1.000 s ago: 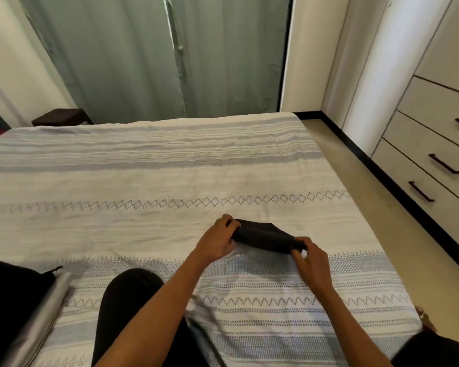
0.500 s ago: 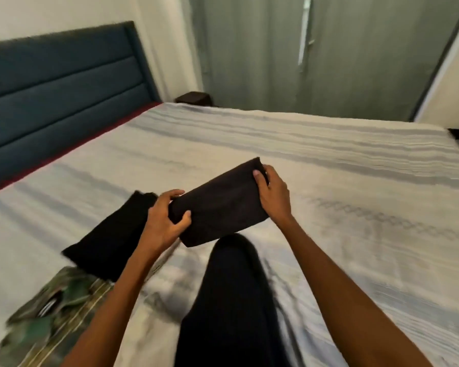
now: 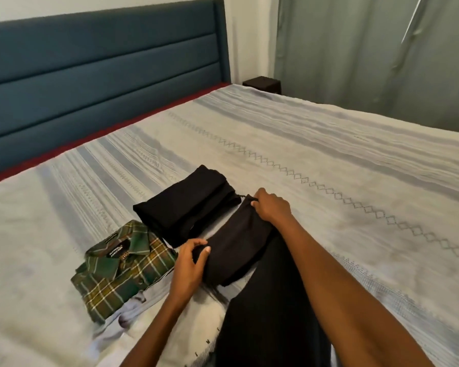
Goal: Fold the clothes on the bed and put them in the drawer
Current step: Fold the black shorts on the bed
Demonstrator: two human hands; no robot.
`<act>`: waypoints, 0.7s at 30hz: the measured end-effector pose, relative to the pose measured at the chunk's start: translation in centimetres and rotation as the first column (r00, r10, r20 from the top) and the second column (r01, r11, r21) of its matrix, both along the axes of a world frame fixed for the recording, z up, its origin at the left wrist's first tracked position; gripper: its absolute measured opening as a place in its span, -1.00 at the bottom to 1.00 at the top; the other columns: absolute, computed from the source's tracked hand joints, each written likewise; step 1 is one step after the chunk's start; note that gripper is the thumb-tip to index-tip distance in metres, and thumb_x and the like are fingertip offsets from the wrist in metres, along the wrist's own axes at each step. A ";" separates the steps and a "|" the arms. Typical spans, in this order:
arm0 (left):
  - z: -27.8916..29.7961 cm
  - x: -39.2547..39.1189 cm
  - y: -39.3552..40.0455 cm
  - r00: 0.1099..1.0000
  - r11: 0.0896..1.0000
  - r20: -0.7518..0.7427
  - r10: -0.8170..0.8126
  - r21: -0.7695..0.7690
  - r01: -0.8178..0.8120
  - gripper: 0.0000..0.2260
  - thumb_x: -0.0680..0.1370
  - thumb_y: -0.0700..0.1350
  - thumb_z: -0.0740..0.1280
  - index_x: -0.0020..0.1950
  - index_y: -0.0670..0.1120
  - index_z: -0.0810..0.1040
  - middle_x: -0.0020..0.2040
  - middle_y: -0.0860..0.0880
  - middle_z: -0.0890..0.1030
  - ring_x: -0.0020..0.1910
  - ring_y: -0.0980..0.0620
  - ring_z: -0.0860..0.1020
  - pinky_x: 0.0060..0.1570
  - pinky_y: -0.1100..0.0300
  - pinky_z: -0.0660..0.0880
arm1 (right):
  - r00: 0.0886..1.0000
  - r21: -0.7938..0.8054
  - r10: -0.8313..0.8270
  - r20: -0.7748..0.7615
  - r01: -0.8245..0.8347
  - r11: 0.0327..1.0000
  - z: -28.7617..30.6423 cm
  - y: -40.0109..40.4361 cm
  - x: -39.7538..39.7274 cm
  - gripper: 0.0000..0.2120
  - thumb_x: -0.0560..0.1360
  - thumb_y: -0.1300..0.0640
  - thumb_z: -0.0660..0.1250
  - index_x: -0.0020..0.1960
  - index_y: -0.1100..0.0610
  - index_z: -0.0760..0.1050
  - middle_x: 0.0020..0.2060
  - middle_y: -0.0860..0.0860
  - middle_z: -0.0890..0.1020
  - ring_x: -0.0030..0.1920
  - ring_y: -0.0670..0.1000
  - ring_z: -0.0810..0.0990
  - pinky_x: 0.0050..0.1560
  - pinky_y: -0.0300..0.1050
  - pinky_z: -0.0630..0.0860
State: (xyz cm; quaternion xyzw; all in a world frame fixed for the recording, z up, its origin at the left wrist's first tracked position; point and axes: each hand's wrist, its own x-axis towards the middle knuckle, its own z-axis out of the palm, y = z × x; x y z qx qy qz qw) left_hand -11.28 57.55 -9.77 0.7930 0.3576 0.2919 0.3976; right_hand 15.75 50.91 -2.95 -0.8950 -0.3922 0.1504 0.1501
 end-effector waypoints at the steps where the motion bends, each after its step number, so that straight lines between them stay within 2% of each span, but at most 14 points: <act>1: -0.6 0.4 -0.2 0.999 0.999 -0.035 -0.010 0.033 0.012 -0.90 0.60 -0.04 0.35 0.11 0.06 0.55 0.11 0.08 0.55 0.09 0.20 0.51 0.17 0.07 0.49 | 0.999 -0.003 -0.011 -0.033 0.011 1.000 -0.7 -0.1 0.3 -0.67 0.67 -0.08 0.14 0.33 0.10 0.34 0.19 0.17 0.57 0.13 0.22 0.56 -0.01 0.02 0.42; 4: -1.8 1.0 -0.2 0.955 0.984 -0.297 -0.016 0.167 0.068 -0.84 0.63 0.04 0.29 0.16 0.06 0.54 0.17 0.05 0.48 0.05 0.06 0.55 0.04 0.05 0.54 | 0.989 -0.018 -0.022 -0.148 0.020 1.000 -2.2 -0.1 0.8 -0.63 0.68 -0.04 0.13 0.43 0.04 0.29 0.33 0.16 0.52 0.25 0.21 0.52 0.15 0.05 0.45; 6: -2.4 1.1 -0.1 0.900 0.919 -0.422 0.110 0.387 0.069 -0.78 0.64 0.10 0.20 0.14 0.07 0.57 0.15 0.04 0.51 -0.03 -0.04 0.57 -0.09 0.04 0.55 | 0.990 -0.051 0.017 -0.141 -0.025 0.998 -2.5 0.0 1.0 -0.63 0.68 -0.01 0.14 0.46 0.01 0.32 0.39 0.11 0.49 0.31 0.18 0.50 0.22 0.04 0.46; 8: -2.2 1.4 -0.4 0.901 0.830 -0.404 0.157 0.548 0.101 -0.72 0.61 0.12 0.15 0.11 0.06 0.60 0.11 0.04 0.56 -0.02 -0.05 0.55 -0.06 0.05 0.50 | 0.991 -0.046 0.048 -0.126 -0.054 0.997 -2.6 -0.1 1.2 -0.66 0.66 0.02 0.14 0.42 -0.05 0.40 0.38 0.04 0.51 0.31 0.14 0.51 0.21 0.01 0.46; 11: -2.2 2.8 -1.9 0.932 0.729 -0.356 0.061 0.654 0.202 -0.77 0.59 0.06 0.23 0.12 0.05 0.62 0.20 0.03 0.57 0.13 -0.06 0.52 0.08 0.03 0.44 | 0.986 -0.065 0.090 -0.138 -0.100 0.993 -2.8 -0.5 1.5 -0.72 0.63 0.01 0.17 0.30 -0.12 0.49 0.29 0.01 0.58 0.23 0.11 0.55 0.09 -0.04 0.44; 14: -3.7 4.4 -2.3 0.875 0.754 -0.484 -0.005 0.573 0.322 -0.67 0.62 0.07 0.15 0.23 0.05 0.62 0.26 0.03 0.60 0.24 -0.06 0.54 0.22 0.00 0.43 | 0.979 -0.066 0.098 -0.180 -0.111 0.992 -3.1 -0.9 2.0 -0.76 0.62 -0.01 0.19 0.23 -0.12 0.54 0.24 0.02 0.60 0.19 0.12 0.57 0.13 0.00 0.49; 17: -4.7 4.6 -2.2 0.747 0.789 -0.663 -0.042 0.437 0.432 -0.55 0.63 0.09 0.02 0.30 0.02 0.61 0.25 0.04 0.63 0.27 -0.06 0.57 0.35 0.00 0.29 | 0.954 0.053 0.057 -0.294 -0.043 0.998 -3.1 -1.3 2.4 -0.80 0.60 -0.03 0.25 0.17 -0.10 0.58 0.19 0.00 0.64 0.19 0.10 0.59 0.21 0.03 0.49; 18: -4.6 4.7 -2.1 0.724 0.799 -0.688 -0.052 0.406 0.443 -0.52 0.64 0.10 -0.02 0.32 0.01 0.60 0.27 0.03 0.62 0.26 -0.06 0.58 0.35 -0.01 0.31 | 0.941 0.112 0.048 -0.336 -0.010 0.994 -3.0 -1.7 2.7 -0.82 0.60 -0.04 0.26 0.14 -0.10 0.59 0.15 -0.03 0.66 0.18 0.07 0.60 0.22 0.03 0.49; 20: -3.6 5.1 -1.8 0.734 0.818 -0.674 -0.089 0.371 0.440 -0.46 0.67 0.14 -0.12 0.41 0.02 0.51 0.35 0.04 0.57 0.31 -0.06 0.54 0.34 -0.03 0.39 | 0.928 0.221 0.026 -0.370 0.061 0.973 -2.8 -3.2 3.8 -0.85 0.60 -0.05 0.27 0.08 -0.09 0.60 0.05 -0.12 0.69 0.14 -0.01 0.61 0.20 0.00 0.49; 21: -2.7 5.5 -1.7 0.756 0.829 -0.643 -0.122 0.353 0.435 -0.48 0.67 0.14 -0.13 0.50 0.02 0.40 0.41 0.03 0.51 0.35 -0.05 0.50 0.36 -0.03 0.39 | 0.937 0.256 0.012 -0.349 0.084 0.963 -2.9 -4.4 4.5 -0.85 0.60 -0.05 0.27 0.07 -0.11 0.60 0.03 -0.15 0.69 0.13 -0.04 0.61 0.17 -0.04 0.47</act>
